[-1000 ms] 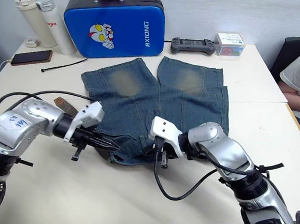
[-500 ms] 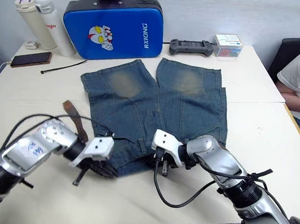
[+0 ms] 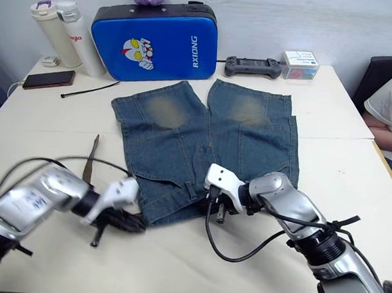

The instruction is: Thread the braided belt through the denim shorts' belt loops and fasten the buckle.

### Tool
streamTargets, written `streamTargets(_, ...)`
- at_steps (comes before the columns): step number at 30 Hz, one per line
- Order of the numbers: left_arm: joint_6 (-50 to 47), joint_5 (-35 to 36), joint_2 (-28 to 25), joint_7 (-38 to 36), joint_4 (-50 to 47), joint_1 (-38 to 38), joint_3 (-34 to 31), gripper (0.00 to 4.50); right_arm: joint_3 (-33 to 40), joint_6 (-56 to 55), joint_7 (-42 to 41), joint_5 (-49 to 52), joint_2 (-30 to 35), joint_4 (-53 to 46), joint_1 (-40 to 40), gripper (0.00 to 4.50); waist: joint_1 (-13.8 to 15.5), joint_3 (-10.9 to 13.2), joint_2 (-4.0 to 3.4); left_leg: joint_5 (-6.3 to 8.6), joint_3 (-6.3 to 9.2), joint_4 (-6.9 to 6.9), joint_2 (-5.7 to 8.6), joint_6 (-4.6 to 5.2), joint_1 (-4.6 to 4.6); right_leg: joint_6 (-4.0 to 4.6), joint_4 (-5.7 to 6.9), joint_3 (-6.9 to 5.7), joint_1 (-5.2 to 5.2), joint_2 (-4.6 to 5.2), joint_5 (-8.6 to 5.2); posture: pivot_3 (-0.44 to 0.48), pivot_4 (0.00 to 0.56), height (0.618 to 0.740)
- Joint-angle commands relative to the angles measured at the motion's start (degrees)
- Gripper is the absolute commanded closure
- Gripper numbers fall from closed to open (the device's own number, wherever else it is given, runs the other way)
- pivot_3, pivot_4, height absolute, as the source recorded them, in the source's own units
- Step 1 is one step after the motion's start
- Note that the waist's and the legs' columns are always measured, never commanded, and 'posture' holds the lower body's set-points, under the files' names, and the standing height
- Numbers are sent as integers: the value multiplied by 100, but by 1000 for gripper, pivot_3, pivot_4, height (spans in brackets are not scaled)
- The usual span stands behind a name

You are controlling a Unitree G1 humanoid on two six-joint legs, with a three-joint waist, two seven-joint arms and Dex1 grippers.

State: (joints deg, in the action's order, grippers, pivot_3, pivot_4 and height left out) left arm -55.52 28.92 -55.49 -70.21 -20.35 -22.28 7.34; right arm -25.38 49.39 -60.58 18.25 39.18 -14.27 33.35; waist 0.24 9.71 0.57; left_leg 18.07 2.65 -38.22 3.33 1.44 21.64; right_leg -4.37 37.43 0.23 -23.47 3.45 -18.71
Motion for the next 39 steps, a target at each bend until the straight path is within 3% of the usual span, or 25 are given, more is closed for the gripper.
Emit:
streamTargets(1, -766, 1057, -72, -205, -212, -339, -794, 4440, 202, 305, -201, 351, 116, -534, 40, 4500, -24, 2, -2, -8, -3, 0, 0, -14, 2, 0, 0, 1, -4, 0, 0, 0, 150, 740)
streamTargets(4, -967, 1143, 229, 297, 134, -865, -951, 4440, 145, 490, -209, 441, 184, -790, 4, 4500, -27, 3, -3, -12, -4, 7, 0, -22, 3, 0, -1, 2, -4, -1, 0, 0, 150, 740)
streamTargets(8, -657, 725, 362, 595, 129, -976, -378, 4440, 89, 593, -95, 440, 142, -871, -1, 4500, -40, 3, -2, -12, -6, 9, 1, -22, 2, -1, -3, 5, -4, -2, 0, 0, 150, 740)
streamTargets(16, 725, -860, -118, 667, -165, -229, 1380, 4440, 389, 782, 28, 584, 191, -1026, 149, 4500, -35, 11, -3, -16, -11, 22, -2, -31, 5, 0, -30, 10, -11, -6, 0, 0, 150, 740)
streamTargets(24, 1218, -1470, -36, 856, -132, -31, 1719, 4440, 493, 715, 125, 551, 217, -870, 346, 4500, -25, 11, -5, -15, -9, 25, -2, -28, 3, 0, -33, 9, -5, -3, 0, 0, 150, 740)
streamTargets(27, 997, -1213, 125, 956, 12, -155, 1318, 4440, 610, 738, 103, 651, 202, -833, 466, 4500, -13, 12, -6, -15, -10, 25, -2, -27, 2, 0, -32, 10, -4, -3, 0, 0, 150, 740)
streamTargets(31, 49, 30, 356, 749, -154, -237, 205, 4440, 874, 846, 5, 955, 194, -823, 587, 4500, -8, 19, 1, -11, -5, 21, -1, -15, 5, -2, -28, 5, -5, -2, 1, 0, 150, 740)
streamTargets(35, -1541, 1631, 188, 741, -231, -9, -1847, 4440, 1005, 887, -206, 1200, 336, -885, 562, 4500, -41, 23, 5, -14, -3, 22, -4, -22, 18, -1, -33, 3, -16, -4, 1, 0, 150, 740)
streamTargets(38, -2255, 2004, 14, 1020, -236, 431, -2977, 4440, 983, 752, -399, 1267, 484, -889, 581, 4500, -112, 26, 0, -15, -6, 18, -5, -24, 42, -2, -17, 6, -41, -7, 1, 0, 150, 740)
streamTargets(39, -2387, 2085, 19, 1150, -245, 493, -3196, 3827, 988, 725, -431, 1287, 508, -880, 589, 4500, -113, 27, -1, -15, -6, 19, -5, -25, 43, -2, -12, 5, -45, -7, 1, 0, 150, 740)
